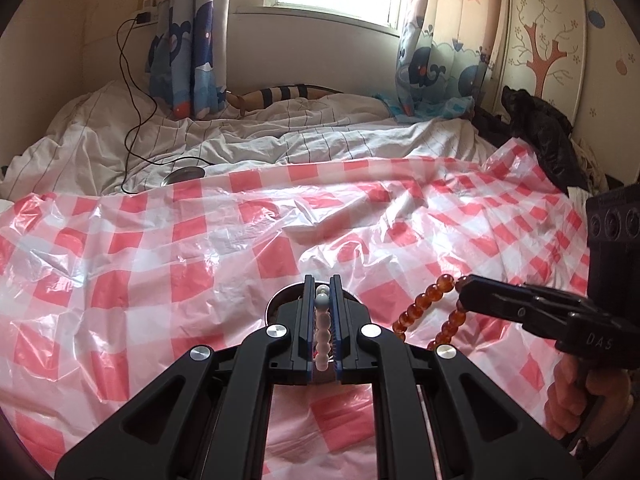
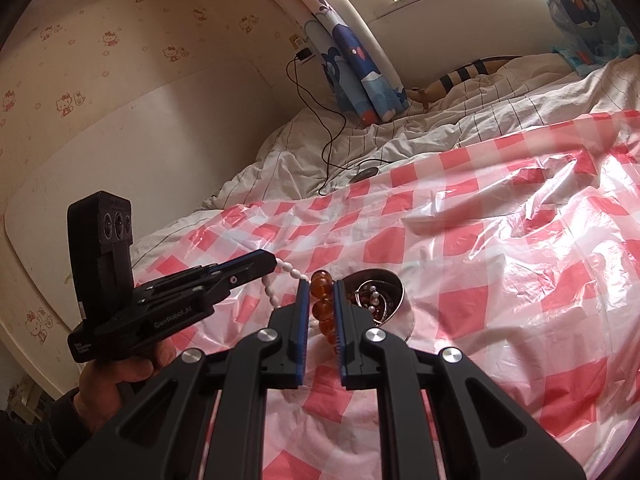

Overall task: Organize jewelry
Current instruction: 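Carry both bracelets over the silver tin and open both tools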

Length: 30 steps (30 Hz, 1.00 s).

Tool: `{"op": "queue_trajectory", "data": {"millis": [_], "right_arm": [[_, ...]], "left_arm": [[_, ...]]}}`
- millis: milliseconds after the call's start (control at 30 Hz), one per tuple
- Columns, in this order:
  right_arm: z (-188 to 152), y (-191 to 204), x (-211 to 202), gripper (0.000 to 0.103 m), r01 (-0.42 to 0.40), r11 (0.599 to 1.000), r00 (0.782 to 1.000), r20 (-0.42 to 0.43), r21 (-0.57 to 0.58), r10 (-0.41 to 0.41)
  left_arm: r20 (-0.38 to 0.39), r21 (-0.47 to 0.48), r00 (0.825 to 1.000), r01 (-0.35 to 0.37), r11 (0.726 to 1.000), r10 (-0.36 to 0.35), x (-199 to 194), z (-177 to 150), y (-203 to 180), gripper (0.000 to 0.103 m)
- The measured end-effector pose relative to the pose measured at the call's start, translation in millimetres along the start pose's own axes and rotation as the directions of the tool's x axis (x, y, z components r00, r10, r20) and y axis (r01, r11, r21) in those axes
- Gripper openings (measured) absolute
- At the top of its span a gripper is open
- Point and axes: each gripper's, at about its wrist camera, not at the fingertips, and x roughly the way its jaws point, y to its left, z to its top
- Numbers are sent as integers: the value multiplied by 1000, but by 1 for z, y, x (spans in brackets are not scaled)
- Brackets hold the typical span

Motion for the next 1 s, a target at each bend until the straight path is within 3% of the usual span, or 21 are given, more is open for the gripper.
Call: {"op": "queue_trajectory", "data": {"millis": [267, 467, 700, 1000], "right_arm": [[17, -1, 13, 13, -18, 1000, 1000, 14, 5, 18], [22, 3, 28, 13, -23, 1000, 1000, 0, -6, 23], [21, 3, 44, 13, -23, 1000, 999, -30, 0, 23], [18, -5, 73, 13, -55, 997, 995, -83, 62, 60]], "left_arm": [[-2, -57, 998, 60, 997, -60, 17, 4, 3, 7], [-72, -71, 994, 71, 995, -76, 48, -7, 5, 7], [-152, -105, 988, 19, 994, -35, 70, -21, 23, 7], [-129, -156, 992, -26, 987, 6, 57, -16, 46, 17]]}}
